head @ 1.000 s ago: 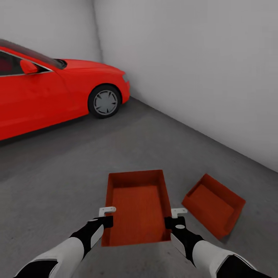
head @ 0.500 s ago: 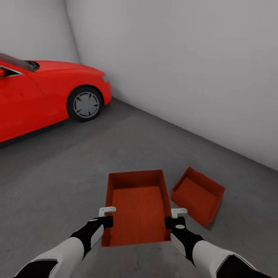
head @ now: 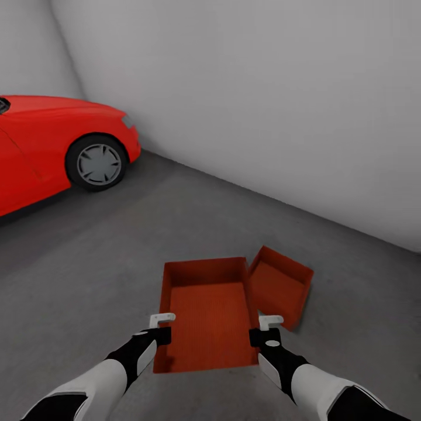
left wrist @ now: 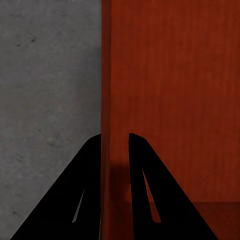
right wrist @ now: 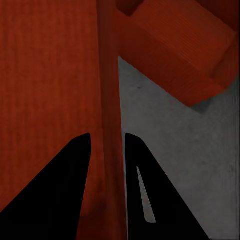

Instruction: Move the two storage containers from the living room to the garage. In the garage, place one container on the floor and stack the other container on top of it (either order is fine).

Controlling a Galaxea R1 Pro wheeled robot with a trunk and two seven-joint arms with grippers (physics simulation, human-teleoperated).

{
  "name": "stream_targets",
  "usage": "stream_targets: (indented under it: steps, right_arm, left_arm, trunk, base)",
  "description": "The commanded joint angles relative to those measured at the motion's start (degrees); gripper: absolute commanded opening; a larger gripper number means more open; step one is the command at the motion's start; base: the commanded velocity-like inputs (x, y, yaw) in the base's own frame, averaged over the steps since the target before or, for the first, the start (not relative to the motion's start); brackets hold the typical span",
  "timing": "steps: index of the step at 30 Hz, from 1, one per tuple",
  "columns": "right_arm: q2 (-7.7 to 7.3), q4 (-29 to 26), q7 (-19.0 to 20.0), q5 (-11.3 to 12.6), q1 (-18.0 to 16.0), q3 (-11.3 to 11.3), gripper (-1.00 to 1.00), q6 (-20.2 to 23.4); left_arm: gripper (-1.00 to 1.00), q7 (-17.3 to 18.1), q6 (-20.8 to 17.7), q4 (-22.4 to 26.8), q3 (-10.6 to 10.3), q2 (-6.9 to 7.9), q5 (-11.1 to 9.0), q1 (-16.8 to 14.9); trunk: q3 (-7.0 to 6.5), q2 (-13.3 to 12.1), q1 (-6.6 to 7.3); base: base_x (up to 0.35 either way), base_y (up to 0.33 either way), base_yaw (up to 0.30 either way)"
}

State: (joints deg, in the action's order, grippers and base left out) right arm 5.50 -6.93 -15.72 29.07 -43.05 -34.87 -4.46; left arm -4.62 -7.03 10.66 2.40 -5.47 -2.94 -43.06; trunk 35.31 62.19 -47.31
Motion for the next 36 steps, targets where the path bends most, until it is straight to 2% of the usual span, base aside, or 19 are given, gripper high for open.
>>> stream_targets:
  steps: [1,28,36]
  right_arm:
    - [-0.58,-0.03,-0.1,0.46,-0.1,1.82,-1.0,-0.19]
    - [-0.61,-0.03,-0.1,0.46,-0.1,1.82,-1.0,-0.26]
    - [-0.63,-0.03,-0.1,0.46,-0.1,1.82,-1.0,-0.22]
  left_arm:
    - [-1.0,-0.39,-0.36,0.06,-3.72,0.01,2.42,0.08]
    - [-1.0,-0.62,-0.36,0.05,-3.73,0.02,2.4,0.08]
    - [-1.0,-0.4,-0.27,-0.02,-3.75,0.03,2.41,0.08]
  trunk:
    - [0.05,0.03,0.0]
    - [0.05,0.03,0.0]
    - [0.05,0.03,0.0]
  base:
    - [0.0,0.0,-0.293]
    - [0.001,0.0,-0.293]
    - [0.207,0.0,-0.088]
